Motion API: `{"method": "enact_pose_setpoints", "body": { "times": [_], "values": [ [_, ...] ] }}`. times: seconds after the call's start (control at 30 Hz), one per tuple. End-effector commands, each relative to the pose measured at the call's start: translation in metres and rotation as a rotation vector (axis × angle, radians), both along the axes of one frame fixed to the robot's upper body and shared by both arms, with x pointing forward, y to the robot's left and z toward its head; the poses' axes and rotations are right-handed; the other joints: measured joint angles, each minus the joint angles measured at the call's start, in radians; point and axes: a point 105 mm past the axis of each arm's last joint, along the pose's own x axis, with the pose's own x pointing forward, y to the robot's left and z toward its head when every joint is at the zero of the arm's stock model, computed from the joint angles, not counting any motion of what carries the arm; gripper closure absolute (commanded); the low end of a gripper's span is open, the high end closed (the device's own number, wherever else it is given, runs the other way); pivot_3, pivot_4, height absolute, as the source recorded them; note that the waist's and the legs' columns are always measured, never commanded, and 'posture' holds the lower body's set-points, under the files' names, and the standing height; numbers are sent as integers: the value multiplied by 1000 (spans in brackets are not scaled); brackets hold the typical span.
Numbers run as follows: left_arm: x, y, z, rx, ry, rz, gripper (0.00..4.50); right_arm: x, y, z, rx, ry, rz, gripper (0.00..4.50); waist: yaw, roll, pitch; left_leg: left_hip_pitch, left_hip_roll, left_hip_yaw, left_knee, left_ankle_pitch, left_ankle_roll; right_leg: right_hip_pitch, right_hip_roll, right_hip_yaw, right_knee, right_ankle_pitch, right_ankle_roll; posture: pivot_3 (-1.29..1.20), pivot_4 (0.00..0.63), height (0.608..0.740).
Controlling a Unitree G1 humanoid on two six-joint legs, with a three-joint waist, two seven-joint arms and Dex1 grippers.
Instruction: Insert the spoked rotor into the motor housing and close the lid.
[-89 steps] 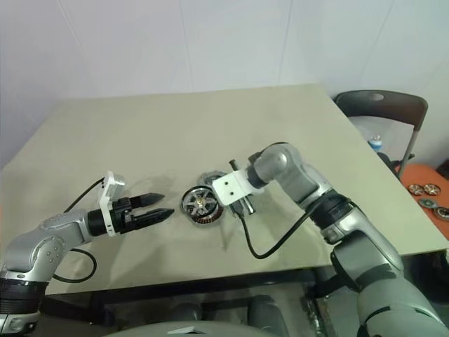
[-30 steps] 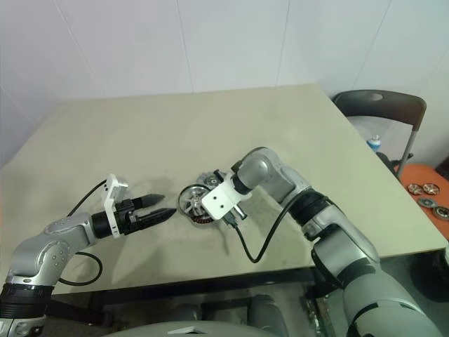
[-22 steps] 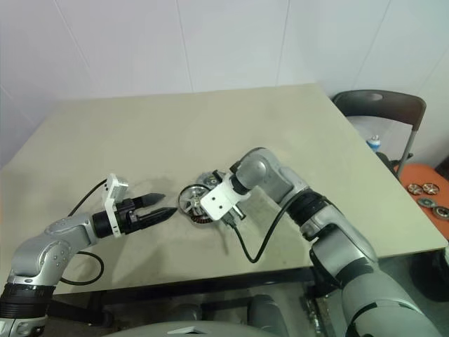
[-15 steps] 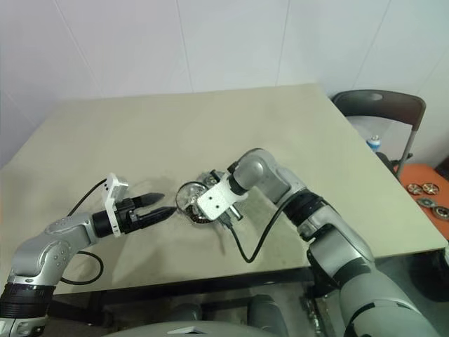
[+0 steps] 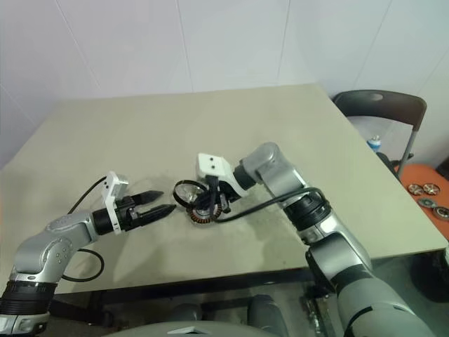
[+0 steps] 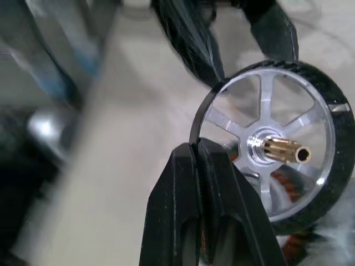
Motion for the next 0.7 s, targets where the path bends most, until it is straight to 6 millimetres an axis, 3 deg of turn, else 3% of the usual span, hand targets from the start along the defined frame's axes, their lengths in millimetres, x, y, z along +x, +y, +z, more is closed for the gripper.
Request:
{"method": "enact_pose_setpoints", "body": {
  "times": [0.03,0.2,0.33,0.57,0.7],
  "values": [
    [7,3,13,16,-55,-4,1,-9,2,50,137,294,-46,4354,0,0,0,0,0,0,0,0,0,0,0,0,0,0,0,0,0,740],
    [7,3,14,18,-55,-7,1,9,0,68,288,664,-223,4354,-2,0,0,0,0,0,-1,0,0,0,0,-1,0,0,0,0,0,740],
    [5,4,14,21,-55,-5,1,23,1,58,404,881,-335,4354,-2,0,0,-1,0,0,-1,0,0,-1,0,0,0,0,-1,0,0,740],
    [0,10,13,32,-43,9,1,35,-7,34,616,1046,-494,4354,-6,0,0,-2,0,0,-2,0,0,-2,-1,0,0,1,0,0,0,740],
    [0,11,14,39,-42,7,1,31,-9,20,652,1078,-559,4354,-6,0,0,-1,0,0,-2,0,0,-2,-1,0,0,1,0,0,0,740]
  ]
}}
